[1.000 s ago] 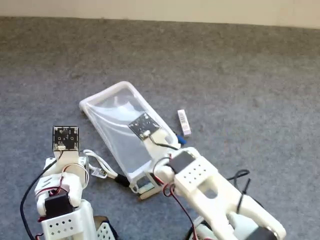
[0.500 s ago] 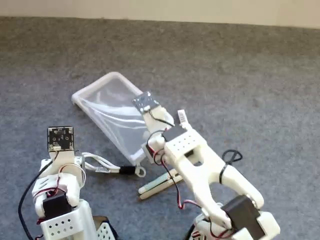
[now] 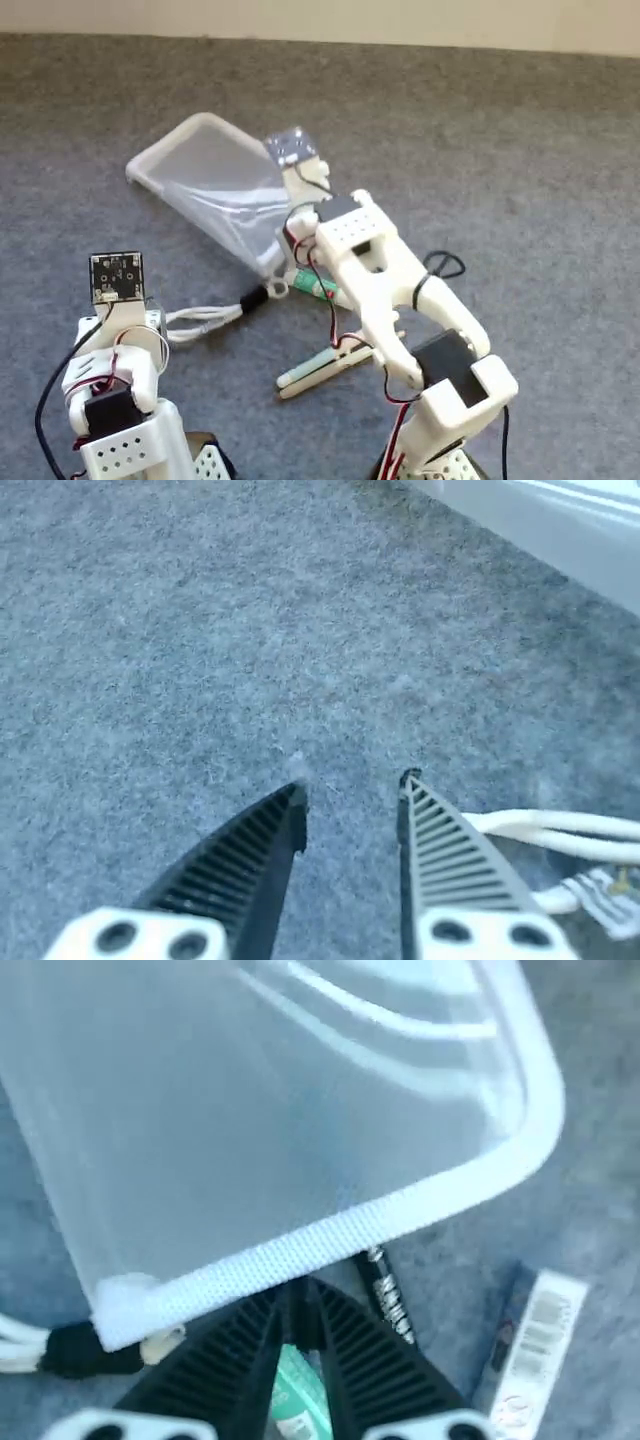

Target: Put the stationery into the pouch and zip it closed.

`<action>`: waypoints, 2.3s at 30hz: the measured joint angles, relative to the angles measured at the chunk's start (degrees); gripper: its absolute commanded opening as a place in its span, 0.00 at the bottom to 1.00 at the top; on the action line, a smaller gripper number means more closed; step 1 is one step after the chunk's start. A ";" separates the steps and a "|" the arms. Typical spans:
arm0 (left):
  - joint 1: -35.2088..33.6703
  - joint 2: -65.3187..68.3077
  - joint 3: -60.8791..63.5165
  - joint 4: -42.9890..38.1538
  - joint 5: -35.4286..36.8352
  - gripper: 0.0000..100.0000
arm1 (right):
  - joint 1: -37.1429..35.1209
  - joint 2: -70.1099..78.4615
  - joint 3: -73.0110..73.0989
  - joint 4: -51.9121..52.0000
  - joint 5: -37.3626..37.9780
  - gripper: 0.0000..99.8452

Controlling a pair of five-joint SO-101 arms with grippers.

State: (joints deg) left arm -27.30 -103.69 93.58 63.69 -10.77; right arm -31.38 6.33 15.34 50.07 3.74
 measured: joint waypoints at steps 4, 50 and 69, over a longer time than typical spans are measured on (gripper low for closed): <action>0.00 0.00 0.00 0.00 0.00 0.15 | -0.35 -2.02 -2.20 5.71 -0.35 0.00; 0.09 0.00 0.00 0.00 0.00 0.15 | -18.64 1.58 -2.73 10.11 -54.86 0.22; 0.09 0.00 0.00 0.00 0.00 0.15 | -18.81 14.42 -9.05 5.80 -55.21 0.21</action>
State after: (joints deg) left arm -27.21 -103.69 93.58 63.69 -10.77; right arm -50.20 20.75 6.29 55.87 -51.47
